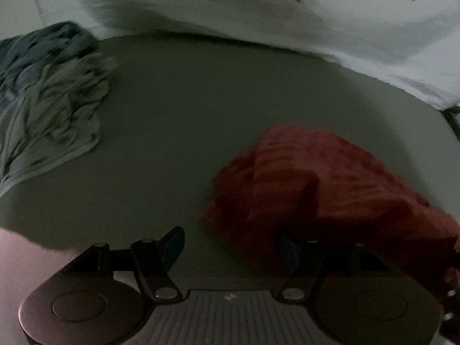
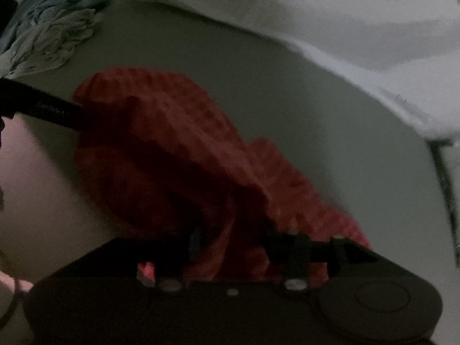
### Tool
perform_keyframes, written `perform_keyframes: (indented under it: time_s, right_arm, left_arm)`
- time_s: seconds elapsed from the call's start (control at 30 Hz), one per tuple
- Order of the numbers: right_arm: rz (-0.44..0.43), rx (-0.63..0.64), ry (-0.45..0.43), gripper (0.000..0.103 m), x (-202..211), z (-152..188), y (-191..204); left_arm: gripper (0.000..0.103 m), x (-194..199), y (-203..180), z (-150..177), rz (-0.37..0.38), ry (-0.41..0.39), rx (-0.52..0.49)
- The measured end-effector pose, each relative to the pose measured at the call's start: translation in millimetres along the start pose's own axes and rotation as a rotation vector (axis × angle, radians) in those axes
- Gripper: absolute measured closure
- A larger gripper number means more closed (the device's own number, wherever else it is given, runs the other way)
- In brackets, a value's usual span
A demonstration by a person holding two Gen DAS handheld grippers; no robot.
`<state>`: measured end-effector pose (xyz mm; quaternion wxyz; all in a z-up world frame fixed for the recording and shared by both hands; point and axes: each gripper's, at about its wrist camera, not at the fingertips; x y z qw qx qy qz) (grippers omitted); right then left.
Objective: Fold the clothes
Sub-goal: 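Lift the red garment with both tools and carry it onto the open mat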
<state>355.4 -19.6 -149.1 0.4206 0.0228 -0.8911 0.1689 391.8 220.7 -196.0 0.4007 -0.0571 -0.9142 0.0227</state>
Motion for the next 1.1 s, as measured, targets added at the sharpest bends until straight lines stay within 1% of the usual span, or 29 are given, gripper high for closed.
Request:
perform_keyframes:
  time_s: [0.03, 0.1, 0.17, 0.23, 0.3, 0.4, 0.47, 0.53, 0.57, 0.63, 0.67, 0.77, 0.83, 0.93, 0.97, 1.1]
  right_arm:
    - [0.007, 0.002, 0.009, 0.069, -1.9, 1.6, 0.5]
    - [0.021, 0.007, 0.028, 0.069, -5.6, 4.7, 1.4]
    - [0.048, 0.010, 0.043, 0.069, -7.0, 7.7, -0.9]
    - [0.126, 0.005, 0.040, 0.069, 1.6, 10.4, -16.8]
    - [0.214, 0.001, 0.036, 0.069, 11.7, 14.4, -34.7]
    - [0.392, -0.003, 0.031, 0.069, 30.6, 31.4, -73.7]
    - [0.508, -0.021, 0.037, 0.068, 37.7, 41.4, -99.0]
    - [0.577, -0.053, 0.055, 0.067, 40.3, 50.0, -119.6]
    - [0.578, -0.059, 0.055, 0.066, 41.7, 53.6, -123.2]
    - [0.579, -0.072, 0.055, 0.063, 44.4, 61.0, -130.5]
    - [0.575, -0.076, 0.054, 0.061, 45.6, 64.5, -133.2]
    - [0.543, -0.075, 0.050, 0.061, 48.6, 73.4, -137.1]
    - [0.533, -0.067, 0.043, 0.061, 46.6, 79.7, -137.4]
    - [0.506, -0.058, 0.029, 0.061, 39.6, 81.2, -146.1]
    - [0.494, -0.061, 0.022, 0.061, 39.5, 81.8, -149.5]
    - [0.449, -0.070, -0.007, 0.059, 39.0, 84.1, -162.1]
  left_arm:
    - [0.032, -0.7, -2.2, -2.0, 0.007, -0.008, -0.011]
    - [0.031, -2.7, -6.7, -6.5, 0.004, -0.026, -0.046]
    - [0.031, -1.7, -11.0, -12.1, -0.016, -0.055, -0.072]
    - [0.031, 1.1, -14.8, -18.3, -0.037, -0.089, -0.091]
    - [0.031, 7.5, -20.2, -26.0, -0.038, -0.128, -0.097]
    - [0.029, 10.7, -32.8, -37.0, -0.008, -0.150, -0.088]
    - [0.029, 12.6, -46.0, -40.7, 0.005, -0.168, -0.114]
    - [0.029, 19.5, -65.9, -41.6, 0.019, -0.192, -0.165]
    - [0.028, 22.3, -72.9, -40.3, 0.032, -0.196, -0.179]
    - [0.024, 31.3, -87.6, -34.7, 0.080, -0.190, -0.200]
    - [0.024, 35.8, -93.5, -29.1, 0.110, -0.179, -0.206]
    - [0.024, 49.5, -109.8, -10.1, 0.199, -0.137, -0.231]
    - [0.022, 61.1, -122.5, 7.4, 0.263, -0.112, -0.292]
    - [0.020, 73.2, -141.2, 29.1, 0.318, -0.083, -0.392]
    - [0.019, 74.3, -144.7, 34.6, 0.326, -0.076, -0.407]
    - [0.019, 67.5, -171.3, 51.8, 0.295, -0.069, -0.511]
Point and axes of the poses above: each gripper's, at about its wrist camera, not at the fingertips, and x roughly against the way its jaws point, y to its left, z to its underside, and after that the axes turned 11 degrees about -y, right-handed
